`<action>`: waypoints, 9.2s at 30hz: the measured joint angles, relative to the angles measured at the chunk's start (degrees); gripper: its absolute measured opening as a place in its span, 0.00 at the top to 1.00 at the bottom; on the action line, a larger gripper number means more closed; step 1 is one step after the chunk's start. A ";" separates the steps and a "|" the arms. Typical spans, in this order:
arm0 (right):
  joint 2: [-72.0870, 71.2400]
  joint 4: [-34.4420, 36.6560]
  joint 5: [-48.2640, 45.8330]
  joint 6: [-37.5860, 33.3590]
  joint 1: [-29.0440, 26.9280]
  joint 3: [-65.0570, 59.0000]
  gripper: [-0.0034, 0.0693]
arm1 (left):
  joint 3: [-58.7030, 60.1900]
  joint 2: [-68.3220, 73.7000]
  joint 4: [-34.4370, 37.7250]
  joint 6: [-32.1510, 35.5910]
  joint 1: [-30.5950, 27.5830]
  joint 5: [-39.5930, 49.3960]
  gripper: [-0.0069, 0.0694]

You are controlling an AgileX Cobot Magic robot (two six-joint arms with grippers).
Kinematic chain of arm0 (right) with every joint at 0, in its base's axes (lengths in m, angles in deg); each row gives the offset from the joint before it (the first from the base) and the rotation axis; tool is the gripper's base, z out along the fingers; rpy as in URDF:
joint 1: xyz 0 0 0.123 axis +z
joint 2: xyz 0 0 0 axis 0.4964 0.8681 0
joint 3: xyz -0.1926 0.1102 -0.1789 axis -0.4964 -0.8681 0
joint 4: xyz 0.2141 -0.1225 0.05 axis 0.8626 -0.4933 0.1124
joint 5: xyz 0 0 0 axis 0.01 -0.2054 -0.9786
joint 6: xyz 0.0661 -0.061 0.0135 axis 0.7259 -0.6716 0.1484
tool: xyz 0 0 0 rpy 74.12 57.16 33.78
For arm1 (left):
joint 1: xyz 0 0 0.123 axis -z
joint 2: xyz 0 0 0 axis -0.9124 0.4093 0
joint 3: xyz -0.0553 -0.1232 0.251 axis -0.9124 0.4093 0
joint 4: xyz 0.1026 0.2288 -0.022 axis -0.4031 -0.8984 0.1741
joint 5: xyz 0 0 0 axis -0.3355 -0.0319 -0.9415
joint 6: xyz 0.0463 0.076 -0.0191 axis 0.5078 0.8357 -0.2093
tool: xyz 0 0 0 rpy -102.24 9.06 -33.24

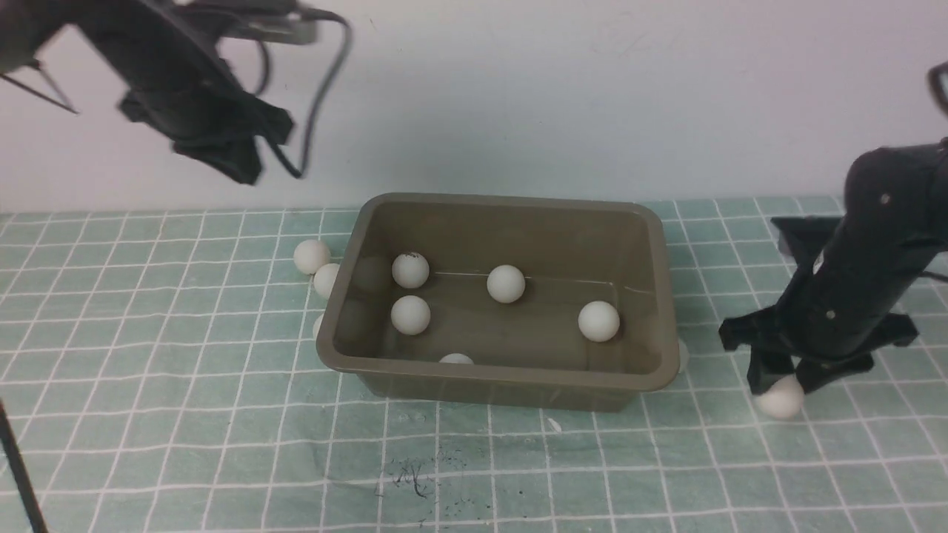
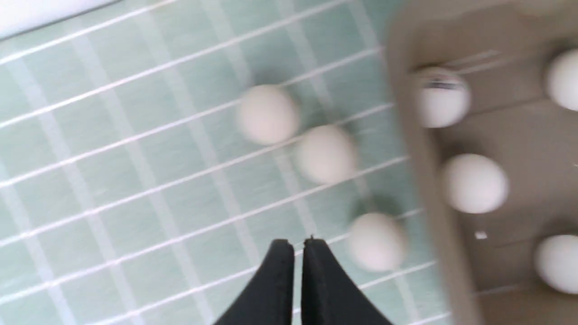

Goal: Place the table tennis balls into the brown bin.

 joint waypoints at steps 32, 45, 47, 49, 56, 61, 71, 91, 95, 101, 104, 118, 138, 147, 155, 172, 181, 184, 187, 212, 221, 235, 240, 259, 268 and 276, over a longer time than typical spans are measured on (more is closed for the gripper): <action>3.57 8.20 -7.79 -14.71 5.43 22.38 0.33 | 16.08 10.46 7.82 8.24 2.79 -9.44 0.45; 3.00 12.61 -3.79 -13.18 -3.59 7.29 0.43 | 8.90 1.82 16.08 13.67 8.03 -4.89 0.45; 3.16 14.87 -1.73 -14.56 -3.23 6.14 0.41 | 8.90 2.91 16.14 13.72 9.05 -5.01 0.45; 4.02 19.23 1.37 -17.73 -2.47 4.97 0.35 | 8.90 5.30 16.14 13.92 11.14 -6.32 0.39; 7.32 24.22 6.39 -20.81 -1.34 4.61 0.19 | 6.98 7.39 11.87 12.25 12.42 -11.22 0.04; 9.97 25.69 8.59 -20.93 0.12 4.61 0.17 | 1.74 7.16 -3.77 -0.15 7.88 -12.93 0.07; 8.61 16.59 3.86 -14.49 0.42 6.18 0.45 | 1.45 13.52 -0.69 -3.99 1.52 -16.92 0.20; 2.02 22.52 6.97 -19.58 9.36 14.20 0.35 | -3.14 17.16 -0.09 -2.83 1.79 -13.42 0.45; 5.43 21.18 6.91 -19.58 9.41 15.30 0.21 | -7.12 9.38 0.97 -2.58 1.85 -6.30 0.45; 0.37 11.67 4.06 -16.86 9.41 16.27 0.30 | -8.11 5.10 9.76 4.93 5.55 0.03 0.45; -3.88 6.91 2.68 -14.50 9.41 16.32 0.44 | -8.11 6.61 10.71 6.26 7.59 0.24 0.45; -30.70 -6.91 3.12 -4.11 4.76 -1.92 0.97 | -8.05 11.94 1.85 -2.46 9.00 0.28 0.60; -34.05 -6.91 12.36 -2.56 3.41 -9.62 0.97 | 5.25 10.88 7.67 5.09 8.13 -0.15 0.91; -34.05 -6.91 12.83 -1.86 3.41 -9.62 0.97 | 3.07 10.94 1.26 2.87 7.26 -5.26 0.62; -34.05 -6.91 12.94 -1.63 3.41 -9.62 0.97 | 2.89 15.31 1.29 1.15 7.14 -15.52 0.16; -49.16 -8.67 4.45 1.30 3.41 -11.75 0.97 | -9.46 6.41 4.96 -1.32 9.28 -0.39 0.45; -83.15 -8.67 16.29 4.86 3.41 -28.62 0.97 | -9.28 12.58 9.10 1.46 17.92 0.25 0.44; -92.74 -8.74 20.54 5.23 3.41 -33.99 0.97 | -9.22 15.09 7.95 -1.38 19.16 0.25 0.36; -98.65 -9.57 21.94 5.43 3.41 -37.61 0.97 | -9.68 15.55 7.82 -5.31 19.60 0.25 0.29; -100.72 -11.60 22.35 5.61 3.41 -40.38 0.97 | 13.45 -41.58 -1.35 -7.84 20.10 -1.19 0.92; -100.72 -11.60 22.35 5.61 3.41 -40.38 0.97 | 46.85 -68.74 -1.61 -7.71 20.10 -22.53 0.92; -100.72 -11.60 22.35 5.61 3.41 -40.38 0.97 | 73.64 -96.56 -2.66 -6.84 20.10 -42.57 0.92; -100.72 -11.60 22.35 5.66 3.41 -40.38 0.97 | 75.89 -96.91 -5.44 -7.36 20.10 -42.41 0.92; -100.72 -11.60 22.35 5.66 3.41 -40.38 0.97 | 106.36 -114.21 -20.34 -26.54 2.16 -44.27 0.92; -100.72 -11.62 22.35 5.66 3.41 -40.42 0.97 | 112.87 -115.75 -15.93 -21.50 0.18 -48.28 0.92; -100.72 -11.62 22.35 5.66 3.41 -40.44 0.97 | 112.87 -115.75 -11.20 -12.66 0.18 -48.28 0.92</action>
